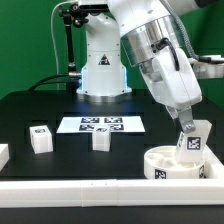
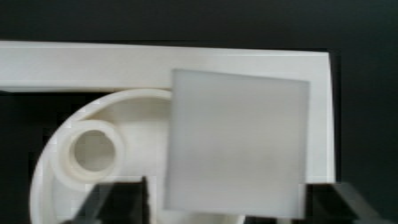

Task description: Assemble stool

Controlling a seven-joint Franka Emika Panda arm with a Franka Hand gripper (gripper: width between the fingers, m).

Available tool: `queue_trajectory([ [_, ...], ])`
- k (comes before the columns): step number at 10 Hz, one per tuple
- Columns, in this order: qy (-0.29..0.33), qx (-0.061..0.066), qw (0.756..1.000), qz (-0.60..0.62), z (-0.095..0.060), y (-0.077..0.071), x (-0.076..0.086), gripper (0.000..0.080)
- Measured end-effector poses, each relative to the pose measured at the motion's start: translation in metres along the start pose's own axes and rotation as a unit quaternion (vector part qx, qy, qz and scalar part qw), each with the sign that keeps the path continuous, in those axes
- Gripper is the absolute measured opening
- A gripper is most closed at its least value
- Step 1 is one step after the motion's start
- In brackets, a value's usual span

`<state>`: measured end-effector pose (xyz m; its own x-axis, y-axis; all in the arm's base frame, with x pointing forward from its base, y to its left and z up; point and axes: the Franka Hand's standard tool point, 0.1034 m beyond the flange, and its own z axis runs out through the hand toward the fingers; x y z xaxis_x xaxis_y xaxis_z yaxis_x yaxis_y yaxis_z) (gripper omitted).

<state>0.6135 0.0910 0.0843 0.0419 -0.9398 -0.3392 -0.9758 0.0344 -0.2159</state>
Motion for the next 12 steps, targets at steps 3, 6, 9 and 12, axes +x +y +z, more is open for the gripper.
queue_trajectory([
  [3,-0.003,-0.014,0.997,-0.078,-0.01,-0.011,-0.015,0.0639],
  [6,-0.008,-0.013,0.987,-0.163,-0.014,-0.016,-0.021,0.0649],
  [9,-0.003,-0.017,0.953,-0.304,-0.013,-0.015,-0.021,0.0649],
  [12,0.013,-0.034,0.88,-0.474,-0.015,-0.018,-0.022,0.0649],
])
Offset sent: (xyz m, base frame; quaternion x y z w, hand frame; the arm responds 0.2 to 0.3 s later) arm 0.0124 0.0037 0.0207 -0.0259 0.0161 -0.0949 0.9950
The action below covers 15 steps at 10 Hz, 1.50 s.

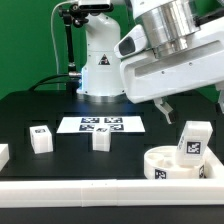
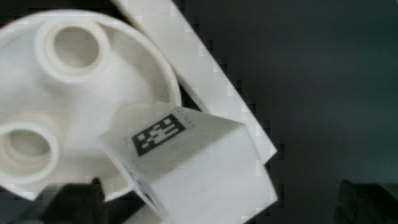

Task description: Assemble stool

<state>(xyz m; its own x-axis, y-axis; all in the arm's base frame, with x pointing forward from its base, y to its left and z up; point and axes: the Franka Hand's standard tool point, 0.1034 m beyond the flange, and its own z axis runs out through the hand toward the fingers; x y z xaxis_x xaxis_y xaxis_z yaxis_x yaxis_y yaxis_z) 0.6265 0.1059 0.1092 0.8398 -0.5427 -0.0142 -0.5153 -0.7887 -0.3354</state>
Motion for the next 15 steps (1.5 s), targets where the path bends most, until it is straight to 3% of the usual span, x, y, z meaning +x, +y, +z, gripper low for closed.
queue_trajectory([
  [2,0.004,-0.015,0.992,-0.122,-0.005,-0.009,0.0,0.0649],
  [7,0.001,-0.017,0.952,-0.304,-0.003,-0.006,0.002,0.0649],
  [11,0.025,-0.046,0.837,-0.545,0.002,0.0,0.007,0.0649],
  [12,0.022,-0.05,0.814,-0.578,0.003,0.001,0.007,0.0649],
  [13,0.021,-0.05,0.81,-0.583,0.003,0.001,0.007,0.0649],
  [15,0.017,-0.055,0.762,-0.645,0.003,0.004,0.009,0.0649],
])
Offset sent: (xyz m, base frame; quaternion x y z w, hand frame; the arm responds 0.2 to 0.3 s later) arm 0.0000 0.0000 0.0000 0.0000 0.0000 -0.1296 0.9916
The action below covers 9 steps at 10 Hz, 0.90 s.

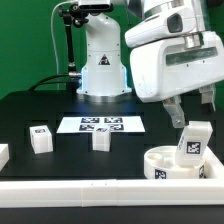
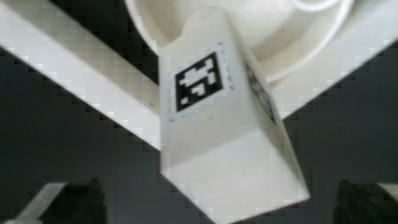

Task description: Assemble stool

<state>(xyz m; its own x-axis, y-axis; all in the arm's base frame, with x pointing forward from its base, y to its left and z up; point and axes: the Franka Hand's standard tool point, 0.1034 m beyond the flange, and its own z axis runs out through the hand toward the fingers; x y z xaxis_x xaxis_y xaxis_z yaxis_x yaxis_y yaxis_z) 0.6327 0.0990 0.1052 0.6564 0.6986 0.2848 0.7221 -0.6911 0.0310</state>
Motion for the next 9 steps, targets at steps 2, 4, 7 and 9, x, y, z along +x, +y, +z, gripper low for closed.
queue_trajectory([
  [2,-0.002,-0.003,0.998,-0.062,0.001,0.002,-0.002,0.0649],
  [4,-0.003,-0.009,0.996,-0.092,0.004,0.006,-0.006,0.0649],
  [7,-0.035,0.014,0.997,-0.064,0.006,-0.01,-0.001,0.0649],
  [9,-0.075,0.027,0.992,-0.093,0.008,-0.015,-0.004,0.0649],
])
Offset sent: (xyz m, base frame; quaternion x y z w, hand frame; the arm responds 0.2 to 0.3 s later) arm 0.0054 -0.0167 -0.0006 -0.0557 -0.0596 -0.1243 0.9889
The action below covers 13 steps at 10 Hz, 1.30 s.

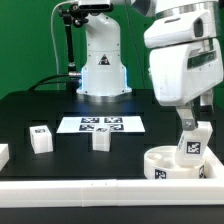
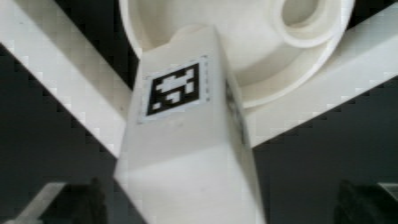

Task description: Assemble stool

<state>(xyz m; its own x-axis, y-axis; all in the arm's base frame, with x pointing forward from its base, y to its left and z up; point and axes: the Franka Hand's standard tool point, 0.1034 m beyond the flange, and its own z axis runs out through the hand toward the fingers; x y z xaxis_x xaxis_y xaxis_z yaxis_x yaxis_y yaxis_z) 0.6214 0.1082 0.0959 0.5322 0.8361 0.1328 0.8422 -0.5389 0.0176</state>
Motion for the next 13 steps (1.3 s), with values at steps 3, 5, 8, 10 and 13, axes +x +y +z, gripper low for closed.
queue_trajectory([
  [3,0.011,-0.024,0.999,-0.032,-0.007,0.021,-0.009,0.0649],
  [5,0.015,-0.031,0.999,-0.041,-0.009,0.024,-0.008,0.0649],
  [8,0.014,-0.031,0.999,-0.042,-0.008,0.024,-0.008,0.0649],
  [10,0.014,-0.054,0.992,-0.111,-0.007,0.028,-0.004,0.0649],
  [13,-0.023,-0.042,0.994,-0.103,-0.006,0.014,0.007,0.0649],
])
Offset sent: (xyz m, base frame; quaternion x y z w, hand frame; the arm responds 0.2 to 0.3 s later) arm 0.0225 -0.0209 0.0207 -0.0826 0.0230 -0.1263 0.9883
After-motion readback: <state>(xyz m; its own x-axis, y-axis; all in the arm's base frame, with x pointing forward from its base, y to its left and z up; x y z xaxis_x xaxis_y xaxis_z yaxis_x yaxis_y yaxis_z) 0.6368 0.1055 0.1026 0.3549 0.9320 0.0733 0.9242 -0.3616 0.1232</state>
